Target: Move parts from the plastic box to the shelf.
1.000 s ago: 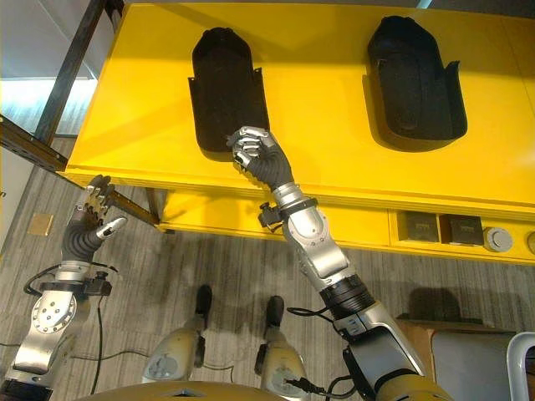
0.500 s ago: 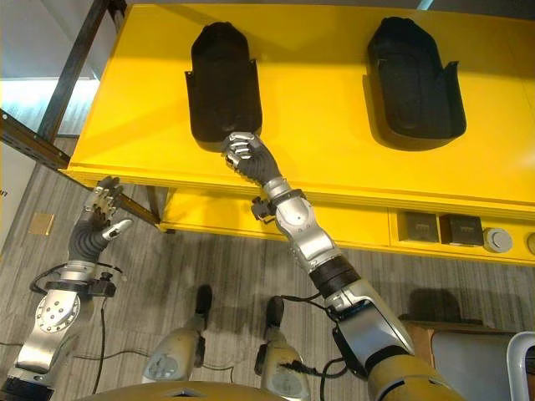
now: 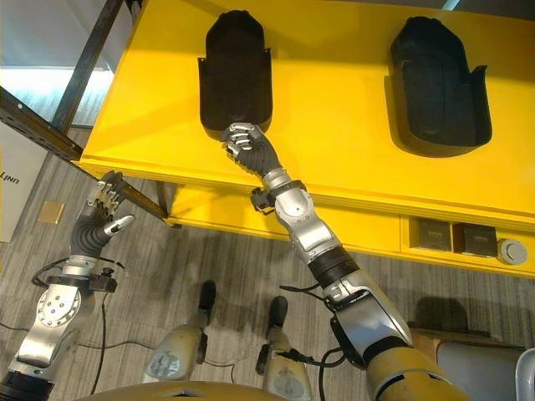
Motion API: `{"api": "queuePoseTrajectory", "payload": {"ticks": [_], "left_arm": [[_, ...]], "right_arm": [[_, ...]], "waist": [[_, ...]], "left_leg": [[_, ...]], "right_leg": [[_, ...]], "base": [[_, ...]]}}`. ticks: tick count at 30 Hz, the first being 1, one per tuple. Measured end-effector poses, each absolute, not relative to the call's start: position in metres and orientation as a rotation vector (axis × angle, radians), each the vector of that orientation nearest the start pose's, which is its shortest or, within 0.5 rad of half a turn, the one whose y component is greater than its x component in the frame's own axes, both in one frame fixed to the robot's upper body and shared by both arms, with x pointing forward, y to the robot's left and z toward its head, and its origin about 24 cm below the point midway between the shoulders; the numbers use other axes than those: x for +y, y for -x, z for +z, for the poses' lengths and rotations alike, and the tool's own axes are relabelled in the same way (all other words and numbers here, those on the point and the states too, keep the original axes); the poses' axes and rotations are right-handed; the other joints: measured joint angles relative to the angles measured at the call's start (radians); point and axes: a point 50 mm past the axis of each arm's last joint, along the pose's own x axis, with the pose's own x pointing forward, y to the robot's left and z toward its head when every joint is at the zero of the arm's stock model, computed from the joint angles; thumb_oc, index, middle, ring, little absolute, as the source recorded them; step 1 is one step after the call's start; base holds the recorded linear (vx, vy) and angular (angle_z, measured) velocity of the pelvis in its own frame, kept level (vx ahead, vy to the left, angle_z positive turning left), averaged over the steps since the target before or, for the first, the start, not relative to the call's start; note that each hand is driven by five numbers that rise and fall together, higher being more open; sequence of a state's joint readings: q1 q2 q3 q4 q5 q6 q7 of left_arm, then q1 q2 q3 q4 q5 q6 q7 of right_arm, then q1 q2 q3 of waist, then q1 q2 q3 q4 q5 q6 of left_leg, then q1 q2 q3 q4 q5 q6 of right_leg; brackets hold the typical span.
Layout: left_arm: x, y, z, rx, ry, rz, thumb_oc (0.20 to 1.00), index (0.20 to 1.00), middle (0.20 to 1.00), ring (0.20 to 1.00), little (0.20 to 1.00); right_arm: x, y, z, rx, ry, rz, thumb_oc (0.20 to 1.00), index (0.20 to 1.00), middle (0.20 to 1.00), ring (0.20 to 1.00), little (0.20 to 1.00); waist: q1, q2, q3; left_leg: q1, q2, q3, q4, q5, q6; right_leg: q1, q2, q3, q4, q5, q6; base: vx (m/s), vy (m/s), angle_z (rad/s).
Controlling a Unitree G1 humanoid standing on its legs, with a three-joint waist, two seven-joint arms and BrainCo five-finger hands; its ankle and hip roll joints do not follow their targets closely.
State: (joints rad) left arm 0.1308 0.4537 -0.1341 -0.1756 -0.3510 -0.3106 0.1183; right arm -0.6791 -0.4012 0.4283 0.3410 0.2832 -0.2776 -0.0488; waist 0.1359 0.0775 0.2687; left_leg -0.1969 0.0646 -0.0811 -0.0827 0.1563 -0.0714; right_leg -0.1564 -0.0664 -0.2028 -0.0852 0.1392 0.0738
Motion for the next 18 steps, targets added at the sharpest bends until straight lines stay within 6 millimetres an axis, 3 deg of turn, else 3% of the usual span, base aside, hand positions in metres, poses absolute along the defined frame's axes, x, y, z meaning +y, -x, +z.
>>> {"api": "queuePoseTrajectory", "payload": {"ticks": [2, 6, 8, 9, 10, 11, 12, 13, 14, 18], "left_arm": [[0.197, -0.223, 0.088, -0.298, -0.038, -0.055, 1.000, 1.000, 1.000, 1.000, 1.000], [0.198, -0.225, 0.091, -0.310, -0.039, -0.050, 1.000, 1.000, 1.000, 1.000, 1.000], [0.198, -0.225, 0.091, -0.310, -0.039, -0.050, 1.000, 1.000, 1.000, 1.000, 1.000], [0.202, -0.226, 0.094, -0.322, -0.044, -0.028, 1.000, 1.000, 1.000, 1.000, 1.000], [0.204, -0.226, 0.094, -0.321, -0.047, -0.020, 1.000, 1.000, 1.000, 1.000, 1.000], [0.197, -0.228, 0.100, -0.340, -0.031, -0.041, 1.000, 1.000, 1.000, 1.000, 1.000], [0.203, -0.220, 0.101, -0.346, -0.031, -0.015, 1.000, 1.000, 1.000, 1.000, 1.000], [0.208, -0.216, 0.099, -0.338, -0.044, 0.004, 1.000, 1.000, 1.000, 1.000, 1.000], [0.210, -0.216, 0.099, -0.329, -0.054, 0.010, 1.000, 1.000, 1.000, 1.000, 1.000], [0.209, -0.218, 0.101, -0.341, -0.079, 0.006, 1.000, 1.000, 1.000, 1.000, 1.000]], "right_arm": [[-0.108, -0.344, 0.165, -0.481, 0.242, 0.378, 0.200, 0.200, 0.200, 0.200, 0.200], [-0.112, -0.318, 0.154, -0.489, 0.185, 0.395, 0.200, 0.200, 0.200, 0.200, 0.200], [-0.112, -0.318, 0.154, -0.489, 0.185, 0.395, 0.200, 0.200, 0.200, 0.200, 0.200], [-0.125, -0.284, 0.151, -0.527, 0.143, 0.402, 0.200, 0.200, 0.200, 0.200, 0.200], [-0.130, -0.278, 0.149, -0.525, 0.146, 0.398, 0.200, 0.200, 0.200, 0.200, 0.200], [-0.158, -0.240, 0.148, -0.541, 0.108, 0.323, 0.200, 0.200, 0.200, 0.200, 0.200], [-0.166, -0.226, 0.148, -0.554, 0.085, 0.300, 0.388, 0.388, 0.388, 0.388, 0.388], [-0.170, -0.224, 0.147, -0.556, 0.092, 0.295, 0.730, 0.730, 0.730, 0.730, 0.730], [-0.175, -0.224, 0.145, -0.540, 0.105, 0.284, 1.000, 1.000, 1.000, 1.000, 1.000], [-0.187, -0.218, 0.118, -0.416, 0.089, 0.255, 1.000, 1.000, 1.000, 1.000, 1.000]], "waist": [[-0.005, 0.000, 0.000], [-0.011, 0.001, -0.001], [-0.011, 0.001, -0.001], [-0.025, 0.001, -0.001], [-0.039, 0.001, -0.001], [-0.048, -0.001, -0.001], [-0.070, -0.018, -0.011], [-0.112, -0.039, -0.027], [-0.148, -0.049, -0.049], [-0.217, -0.074, -0.129]], "left_leg": [[0.002, 0.000, 0.000, 0.000, 0.001, 0.000], [0.010, -0.001, 0.000, 0.000, 0.000, 0.000], [0.010, -0.001, 0.000, 0.000, 0.000, 0.000], [0.015, -0.004, 0.000, 0.000, 0.000, 0.001], [0.022, -0.004, 0.001, 0.000, -0.001, 0.002], [0.059, -0.005, 0.015, -0.001, -0.011, 0.003], [0.085, -0.005, 0.033, -0.002, -0.024, 0.011], [0.115, -0.005, 0.054, -0.006, -0.041, 0.007], [0.132, -0.004, 0.065, -0.006, -0.052, 0.006], [0.189, 0.001, 0.139, -0.006, -0.075, 0.016]], "right_leg": [[0.001, 0.000, 0.000, 0.002, 0.000, 0.000], [0.014, -0.001, -0.006, 0.002, 0.000, 0.001], [0.014, -0.001, -0.006, 0.002, 0.000, 0.001], [0.019, -0.004, -0.005, 0.002, 0.000, 0.001], [0.024, -0.005, -0.003, 0.002, 0.001, 0.003], [0.061, -0.009, 0.000, 0.002, -0.005, 0.009], [0.074, -0.012, 0.007, 0.002, -0.012, 0.008], [0.088, -0.008, 0.038, -0.002, -0.014, 0.008], [0.099, -0.008, 0.053, -0.001, -0.020, 0.015], [0.113, -0.002, 0.124, -0.001, -0.020, 0.018]], "base": [[0.00, 0.007, 0.02], [-0.01, 0.021, 0.05], [0.00, 0.000, 0.00], [0.05, 0.074, -0.04], [0.06, 0.106, -0.06], [0.06, 0.114, -0.24], [0.04, 0.091, -0.52], [0.02, 0.096, -0.64], [0.00, 0.108, -0.55], [0.01, 0.077, -0.56]]}}
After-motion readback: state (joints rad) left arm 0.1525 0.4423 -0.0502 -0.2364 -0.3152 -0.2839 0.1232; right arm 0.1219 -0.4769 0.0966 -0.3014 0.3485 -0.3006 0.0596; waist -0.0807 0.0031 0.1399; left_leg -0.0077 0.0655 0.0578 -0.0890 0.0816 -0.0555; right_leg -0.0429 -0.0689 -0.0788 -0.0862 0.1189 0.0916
